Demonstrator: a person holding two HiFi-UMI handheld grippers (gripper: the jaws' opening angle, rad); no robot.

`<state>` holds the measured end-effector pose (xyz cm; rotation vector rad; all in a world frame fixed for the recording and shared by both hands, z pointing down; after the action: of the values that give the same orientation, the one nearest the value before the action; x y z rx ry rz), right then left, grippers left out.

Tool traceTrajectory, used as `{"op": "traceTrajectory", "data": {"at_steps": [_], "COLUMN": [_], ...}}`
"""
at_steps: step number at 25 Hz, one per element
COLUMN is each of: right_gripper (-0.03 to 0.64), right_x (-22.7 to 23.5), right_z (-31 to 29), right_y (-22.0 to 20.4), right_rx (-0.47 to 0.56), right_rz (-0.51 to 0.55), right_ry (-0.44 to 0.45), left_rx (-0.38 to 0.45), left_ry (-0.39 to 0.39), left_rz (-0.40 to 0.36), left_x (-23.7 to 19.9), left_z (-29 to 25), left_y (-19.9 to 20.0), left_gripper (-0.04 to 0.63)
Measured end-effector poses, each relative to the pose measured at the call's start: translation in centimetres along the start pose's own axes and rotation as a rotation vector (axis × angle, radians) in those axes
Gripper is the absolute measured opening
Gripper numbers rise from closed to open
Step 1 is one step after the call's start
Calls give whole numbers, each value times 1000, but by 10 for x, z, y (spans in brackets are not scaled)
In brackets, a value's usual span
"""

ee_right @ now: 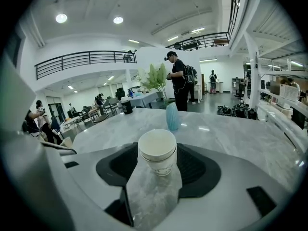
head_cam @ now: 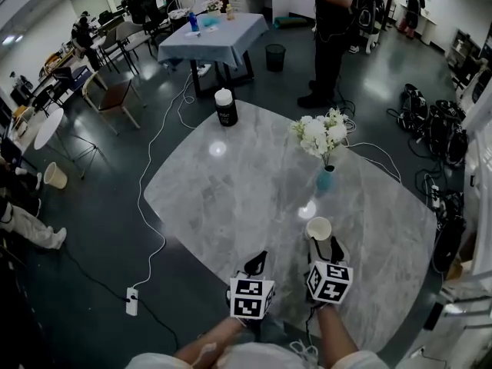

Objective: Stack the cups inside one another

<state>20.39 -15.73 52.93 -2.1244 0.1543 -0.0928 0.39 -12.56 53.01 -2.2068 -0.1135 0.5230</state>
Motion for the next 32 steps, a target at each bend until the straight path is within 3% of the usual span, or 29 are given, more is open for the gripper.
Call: {"op": "traceTrajectory", "data": {"at_steps": [11, 22, 32], "right_gripper": [207, 34, 18], "right_x": [-2, -17, -43], "right_z": [33, 102, 187], "right_y": [4, -2, -31], "right_rx": [52, 126, 163], "right_rz": [-30, -51, -96], "right_ry": [-22, -122, -194], "left_rx": [17, 71, 74], "left_ry": [-29, -120, -233], "left_rz": [-11, -42, -88], "left_x": [7, 16, 23], "left_z": [21, 66, 119], "left_y": [-6, -9, -36], "left_gripper": [-3, -3, -3]}}
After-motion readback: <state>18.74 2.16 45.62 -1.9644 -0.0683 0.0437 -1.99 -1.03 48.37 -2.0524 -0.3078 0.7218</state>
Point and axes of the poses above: the fingertips, and each gripper's own axes: z backward along the fingers, x to its right, y out of its top, the point moved 8 cm from there along z, backward along the fingers, and after that the axes turned 8 degrees about z, right-handed, at the moved point
